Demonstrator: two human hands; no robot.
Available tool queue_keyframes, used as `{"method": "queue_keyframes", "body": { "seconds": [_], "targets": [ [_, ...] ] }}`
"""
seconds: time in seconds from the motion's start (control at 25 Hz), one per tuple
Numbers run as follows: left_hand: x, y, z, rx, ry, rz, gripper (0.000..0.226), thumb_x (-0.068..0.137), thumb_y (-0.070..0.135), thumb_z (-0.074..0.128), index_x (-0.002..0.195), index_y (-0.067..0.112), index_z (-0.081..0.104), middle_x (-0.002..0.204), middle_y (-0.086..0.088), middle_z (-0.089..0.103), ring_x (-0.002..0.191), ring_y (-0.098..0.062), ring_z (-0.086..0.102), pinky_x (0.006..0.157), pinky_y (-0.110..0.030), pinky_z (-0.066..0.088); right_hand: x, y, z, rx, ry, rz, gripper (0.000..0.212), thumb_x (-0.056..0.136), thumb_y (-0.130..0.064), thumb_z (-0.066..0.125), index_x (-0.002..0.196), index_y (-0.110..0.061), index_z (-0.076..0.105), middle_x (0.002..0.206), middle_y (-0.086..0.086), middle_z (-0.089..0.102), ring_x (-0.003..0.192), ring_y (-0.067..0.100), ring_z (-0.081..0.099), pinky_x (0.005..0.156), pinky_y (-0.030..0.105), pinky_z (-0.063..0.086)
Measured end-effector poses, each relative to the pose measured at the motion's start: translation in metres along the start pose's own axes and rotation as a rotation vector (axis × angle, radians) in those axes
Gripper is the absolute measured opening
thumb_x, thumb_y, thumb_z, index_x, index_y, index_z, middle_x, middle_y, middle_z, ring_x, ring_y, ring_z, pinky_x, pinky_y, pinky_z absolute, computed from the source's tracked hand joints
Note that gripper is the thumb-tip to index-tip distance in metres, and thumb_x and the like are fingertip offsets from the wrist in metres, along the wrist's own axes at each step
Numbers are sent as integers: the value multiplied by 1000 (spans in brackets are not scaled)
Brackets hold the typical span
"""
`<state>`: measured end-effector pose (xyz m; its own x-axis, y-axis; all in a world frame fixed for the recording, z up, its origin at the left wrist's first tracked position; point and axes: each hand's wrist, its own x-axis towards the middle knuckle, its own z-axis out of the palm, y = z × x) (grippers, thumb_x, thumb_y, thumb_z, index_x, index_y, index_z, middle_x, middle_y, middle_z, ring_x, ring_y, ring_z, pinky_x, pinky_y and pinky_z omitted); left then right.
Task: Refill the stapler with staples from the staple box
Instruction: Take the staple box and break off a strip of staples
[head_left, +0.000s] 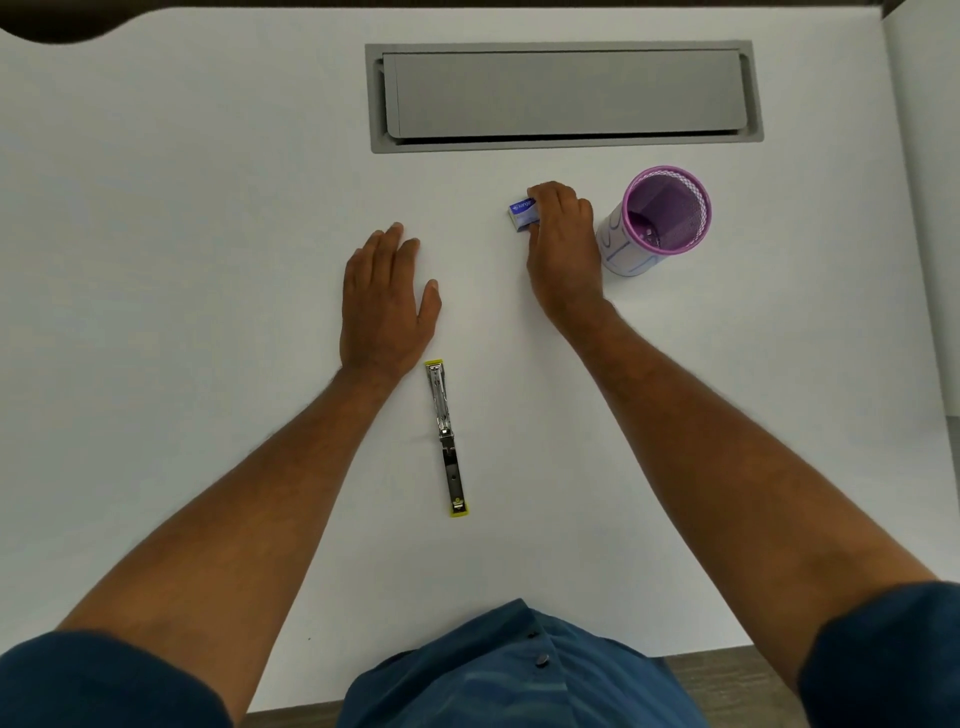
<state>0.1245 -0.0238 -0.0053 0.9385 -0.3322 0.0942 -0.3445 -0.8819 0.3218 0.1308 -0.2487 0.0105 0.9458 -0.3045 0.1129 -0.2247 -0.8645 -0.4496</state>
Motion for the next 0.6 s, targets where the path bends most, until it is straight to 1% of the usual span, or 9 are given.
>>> {"method": "queue_keyframes", "body": {
  "seconds": [0.12, 0.2, 0.24, 0.32, 0.36, 0.4, 0.48, 0.52, 0.6],
  "targets": [
    [0, -1, 1, -9, -12, -12, 53, 101, 37, 43, 146, 9, 45, 159, -11, 39, 146, -32, 34, 122, -46, 25, 4, -2, -7, -28, -57, 3, 45, 88, 12, 50, 126, -9, 60, 126, 10, 60, 109, 29, 53, 81, 35, 50],
    [-1, 0, 0, -35, -37, -15, 54, 100, 37, 44, 147, 10, 45, 160, -10, 37, 148, -31, 33, 123, -45, 23, 6, -1, -14, -52, -116, 20, 35, 92, 6, 54, 122, -10, 62, 121, 11, 60, 107, 28, 55, 81, 35, 50],
    [-2, 0, -2, -57, -58, -20, 54, 100, 36, 44, 147, 10, 44, 160, -10, 36, 149, -31, 31, 124, -45, 22, 5, -2, -19, -24, -149, 41, 29, 93, 2, 56, 119, -10, 63, 118, 11, 60, 104, 26, 57, 80, 33, 49],
    [2, 3, -7, -151, -112, -74, 52, 99, 32, 49, 146, 11, 47, 161, -9, 35, 151, -29, 28, 124, -44, 20, -4, -6, -26, 146, -190, 161, 20, 94, -8, 59, 112, -11, 65, 112, 7, 62, 94, 20, 60, 76, 28, 46],
    [4, 7, -13, -240, -144, -129, 48, 99, 30, 52, 143, 12, 50, 160, -8, 37, 150, -27, 30, 124, -41, 21, -15, -10, -31, 256, -193, 232, 18, 91, -12, 63, 109, -13, 67, 109, 5, 64, 89, 19, 61, 75, 27, 46],
    [6, 13, -25, -356, -165, -212, 42, 98, 28, 55, 138, 13, 56, 157, -6, 44, 147, -25, 36, 121, -36, 26, -29, -15, -34, 355, -181, 290, 20, 86, -14, 68, 106, -15, 68, 107, 4, 66, 86, 18, 63, 74, 28, 48],
    [3, 29, -52, -615, -153, -417, 32, 98, 28, 55, 128, 19, 63, 140, 1, 60, 132, -18, 53, 106, -25, 39, -63, -27, -42, 507, -160, 360, 24, 80, -17, 74, 104, -18, 68, 105, 3, 69, 82, 17, 66, 73, 28, 52],
    [-2, 38, -67, -734, -130, -492, 29, 98, 30, 54, 123, 21, 65, 131, 4, 66, 123, -16, 59, 100, -24, 43, -82, -35, -48, 570, -150, 381, 25, 80, -18, 75, 104, -19, 67, 106, 2, 70, 79, 13, 65, 71, 24, 51],
    [-21, 60, -94, -1070, -115, -591, 26, 97, 30, 53, 116, 20, 67, 120, 4, 71, 113, -17, 67, 100, -29, 49, -117, -56, -66, 706, -120, 417, 26, 82, -20, 75, 106, -22, 65, 110, -1, 70, 76, 6, 66, 69, 19, 51]
  ]
}}
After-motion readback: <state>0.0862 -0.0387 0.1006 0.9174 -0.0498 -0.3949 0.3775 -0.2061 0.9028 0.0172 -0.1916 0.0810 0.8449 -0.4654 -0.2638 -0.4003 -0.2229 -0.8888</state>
